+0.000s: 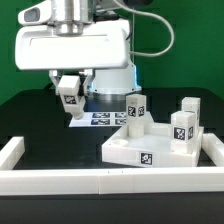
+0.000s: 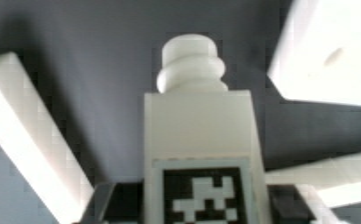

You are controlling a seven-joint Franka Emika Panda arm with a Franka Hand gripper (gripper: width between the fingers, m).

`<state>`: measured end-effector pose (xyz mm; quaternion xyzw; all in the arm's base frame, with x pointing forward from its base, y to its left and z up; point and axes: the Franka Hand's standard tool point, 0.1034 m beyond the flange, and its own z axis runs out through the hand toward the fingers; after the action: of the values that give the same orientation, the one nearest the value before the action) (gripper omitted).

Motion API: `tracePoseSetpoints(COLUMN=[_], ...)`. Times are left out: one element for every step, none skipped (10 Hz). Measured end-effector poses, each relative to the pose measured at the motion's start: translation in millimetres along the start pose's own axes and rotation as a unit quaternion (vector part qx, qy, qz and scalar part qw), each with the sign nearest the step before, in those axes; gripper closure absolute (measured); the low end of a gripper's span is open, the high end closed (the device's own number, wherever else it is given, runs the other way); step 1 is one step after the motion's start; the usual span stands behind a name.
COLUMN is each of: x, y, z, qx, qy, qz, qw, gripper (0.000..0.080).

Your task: Assemble square table

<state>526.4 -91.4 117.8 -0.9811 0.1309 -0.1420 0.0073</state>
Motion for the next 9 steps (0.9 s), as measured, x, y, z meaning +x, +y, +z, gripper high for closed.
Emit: tracePoseSetpoints(x=[-1.9, -2.0, -2.1, -2.1, -2.7, -7.1, -7.4, 0.0, 4.6], y=[2.2, 2.5, 2.4, 2.5, 3.1, 2.1, -19.9, -33.2, -42.9], z=[0.9, 1.0, 1.1, 1.1, 1.8, 6.3, 9.9, 12.0, 10.6], qx=[-0.001, -0.001, -0.001, -0.001, -0.002, -0.007, 0.001, 0.007, 0.013], qy=[-0.002, -0.002, -0.002, -0.002, -0.001, 0.005, 0.004, 0.006, 0.003], qz=[0.001, 0.002, 0.002, 0.002, 0.000, 0.000, 0.019, 0.014, 0.035], qw=[1.000, 1.000, 1.000, 1.000, 1.000, 1.000, 1.000, 1.000, 0.999], gripper=[0.0511, 0.0511, 0.0511, 0.0511, 0.0511, 0.0511, 0.0511, 0.0511, 0.0511])
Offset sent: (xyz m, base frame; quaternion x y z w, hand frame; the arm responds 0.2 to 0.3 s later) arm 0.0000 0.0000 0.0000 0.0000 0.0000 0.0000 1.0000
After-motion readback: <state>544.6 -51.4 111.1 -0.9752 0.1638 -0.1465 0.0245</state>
